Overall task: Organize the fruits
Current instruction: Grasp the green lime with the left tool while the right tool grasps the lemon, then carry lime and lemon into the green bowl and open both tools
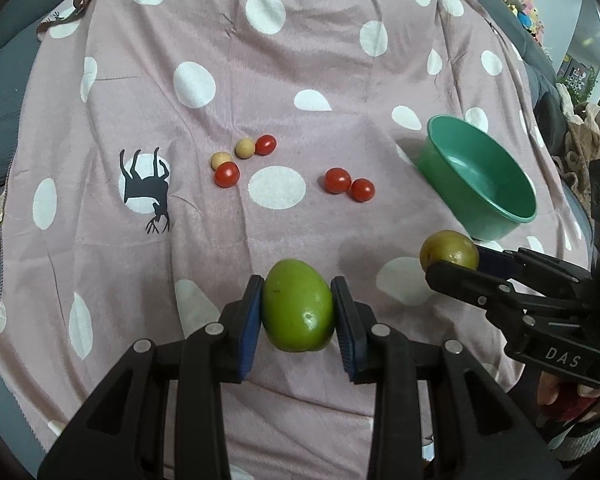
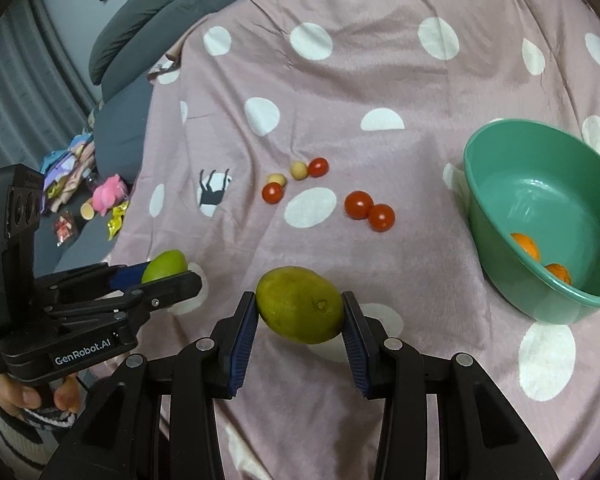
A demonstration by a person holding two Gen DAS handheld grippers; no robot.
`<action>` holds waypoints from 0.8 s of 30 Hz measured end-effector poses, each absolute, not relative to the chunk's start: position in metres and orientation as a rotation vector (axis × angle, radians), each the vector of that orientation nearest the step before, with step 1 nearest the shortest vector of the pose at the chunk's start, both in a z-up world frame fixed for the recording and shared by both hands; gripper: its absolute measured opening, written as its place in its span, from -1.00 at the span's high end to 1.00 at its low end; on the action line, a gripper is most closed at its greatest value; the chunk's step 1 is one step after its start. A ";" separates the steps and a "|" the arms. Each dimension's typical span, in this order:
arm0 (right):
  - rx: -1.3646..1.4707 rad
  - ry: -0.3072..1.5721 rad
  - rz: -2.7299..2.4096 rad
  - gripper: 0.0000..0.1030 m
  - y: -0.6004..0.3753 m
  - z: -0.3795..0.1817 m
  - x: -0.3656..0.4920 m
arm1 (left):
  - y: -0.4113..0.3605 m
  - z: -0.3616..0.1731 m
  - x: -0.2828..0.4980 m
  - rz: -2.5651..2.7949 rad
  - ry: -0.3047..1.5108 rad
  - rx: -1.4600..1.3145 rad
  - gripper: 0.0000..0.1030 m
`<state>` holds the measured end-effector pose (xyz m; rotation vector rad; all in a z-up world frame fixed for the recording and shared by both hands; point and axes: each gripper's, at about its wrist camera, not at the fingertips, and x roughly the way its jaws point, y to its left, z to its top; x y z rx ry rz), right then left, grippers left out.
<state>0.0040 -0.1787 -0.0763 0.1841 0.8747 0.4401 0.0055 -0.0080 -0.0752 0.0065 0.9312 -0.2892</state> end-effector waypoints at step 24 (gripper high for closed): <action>0.221 0.782 0.424 0.16 -0.206 -0.050 -0.015 | -0.040 -0.055 -0.001 -0.337 0.883 0.042 0.35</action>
